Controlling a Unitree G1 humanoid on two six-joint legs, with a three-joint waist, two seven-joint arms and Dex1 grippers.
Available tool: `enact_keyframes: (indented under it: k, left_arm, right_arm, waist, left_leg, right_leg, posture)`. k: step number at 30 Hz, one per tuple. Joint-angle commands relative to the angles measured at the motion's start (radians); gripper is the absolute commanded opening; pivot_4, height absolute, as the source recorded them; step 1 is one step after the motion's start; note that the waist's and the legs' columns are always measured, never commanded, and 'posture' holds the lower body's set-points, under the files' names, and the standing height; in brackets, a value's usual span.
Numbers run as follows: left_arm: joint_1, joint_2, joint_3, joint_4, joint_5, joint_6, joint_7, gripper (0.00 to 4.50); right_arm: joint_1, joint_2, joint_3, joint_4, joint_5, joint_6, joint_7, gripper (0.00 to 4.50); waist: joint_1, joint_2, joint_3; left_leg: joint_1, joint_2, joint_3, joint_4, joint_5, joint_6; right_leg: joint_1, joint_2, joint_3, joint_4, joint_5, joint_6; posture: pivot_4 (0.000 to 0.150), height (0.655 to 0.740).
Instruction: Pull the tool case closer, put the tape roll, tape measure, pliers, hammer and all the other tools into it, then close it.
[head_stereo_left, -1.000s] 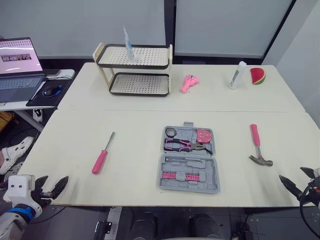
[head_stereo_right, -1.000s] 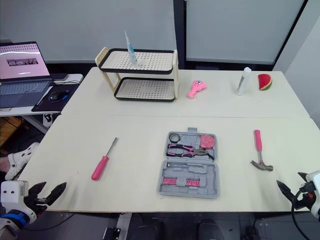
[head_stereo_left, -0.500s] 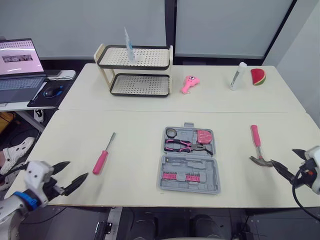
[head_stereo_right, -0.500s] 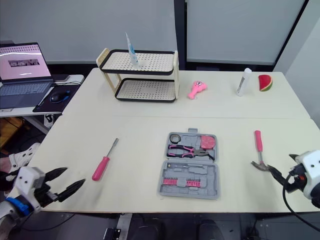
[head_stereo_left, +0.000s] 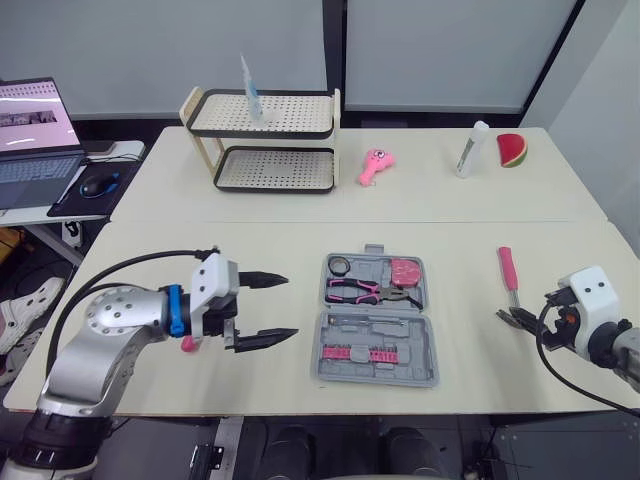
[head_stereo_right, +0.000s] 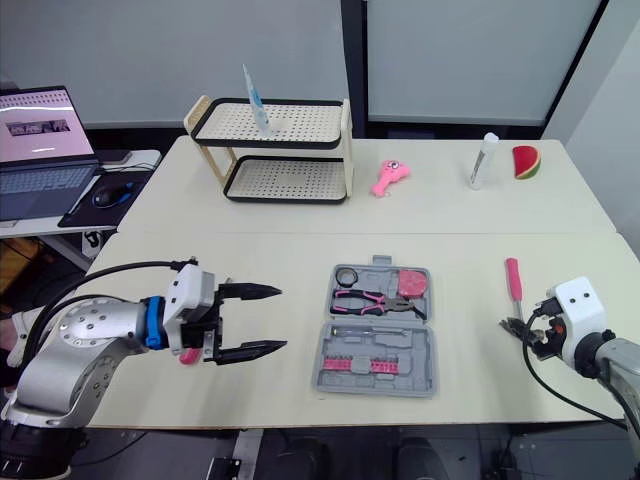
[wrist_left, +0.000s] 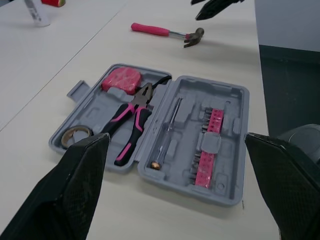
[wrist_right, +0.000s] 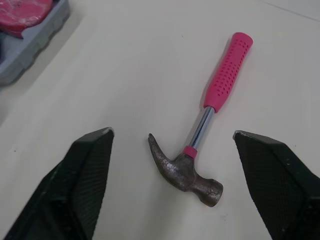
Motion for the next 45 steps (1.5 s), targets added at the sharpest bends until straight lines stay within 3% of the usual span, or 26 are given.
enact_keyframes:
  k: [1,15,22,33,38,45]
  left_arm:
    - [-0.042,0.003,-0.036,-0.039,-0.028,0.025,-0.024,4.50]
    - [-0.119,-0.018,-0.095,-0.019,-0.033,0.038,-0.044,4.50]
    - [-0.138,-0.016,-0.099,-0.018,-0.028,0.055,-0.042,4.50]
    - [-0.219,-0.019,-0.119,-0.026,-0.039,0.124,-0.024,4.50]
    - [-0.236,-0.023,-0.116,-0.034,-0.044,0.152,-0.012,4.50]
    - [-0.213,0.010,-0.084,-0.022,-0.037,0.157,-0.020,4.50]
  right_arm:
    - [-0.076,0.004,0.033,0.094,-0.043,-0.006,-0.047,3.29]
    - [-0.349,0.077,0.156,0.500,-0.102,-0.036,-0.078,3.29]
    - [-0.368,0.084,0.155,0.512,-0.100,0.005,-0.085,1.95]
    - [-0.329,0.084,0.162,0.461,-0.104,0.013,-0.089,0.60]
    - [-0.312,0.074,0.165,0.424,-0.108,0.001,-0.084,0.22]
    - [-0.272,-0.001,0.201,0.311,-0.123,-0.047,-0.001,0.22]
  waist:
    - [-0.001,0.000,0.000]
    - [0.001,0.001,0.001]
    - [0.001,0.001,0.001]
    - [0.001,0.001,0.001]
    - [0.001,0.001,0.001]
    - [0.001,0.002,0.002]
  left_leg:
    - [0.000,0.001,0.000,0.000,0.000,0.000]
    - [-0.001,0.001,0.002,0.000,0.000,0.000]
    - [-0.001,0.001,0.002,0.001,0.000,0.000]
    - [-0.001,0.001,0.002,0.001,0.000,0.000]
    - [-0.001,0.001,0.002,0.000,0.000,0.000]
    - [-0.001,0.001,0.002,0.001,0.000,0.000]
  right_leg:
    - [0.000,0.001,0.000,0.000,0.000,0.000]
    - [-0.001,0.000,0.001,0.000,0.000,0.000]
    - [-0.001,0.000,0.001,0.000,0.000,0.000]
    - [-0.001,0.001,0.000,0.000,0.000,0.000]
    - [-0.001,0.001,0.001,0.000,0.000,0.000]
    - [-0.002,0.000,0.001,0.000,0.000,0.000]
  posture:
    - [0.150,0.7290]
    - [0.150,0.7290]
    - [0.150,0.7290]
    - [0.150,0.7290]
    - [0.150,0.7290]
    - [0.150,0.7290]
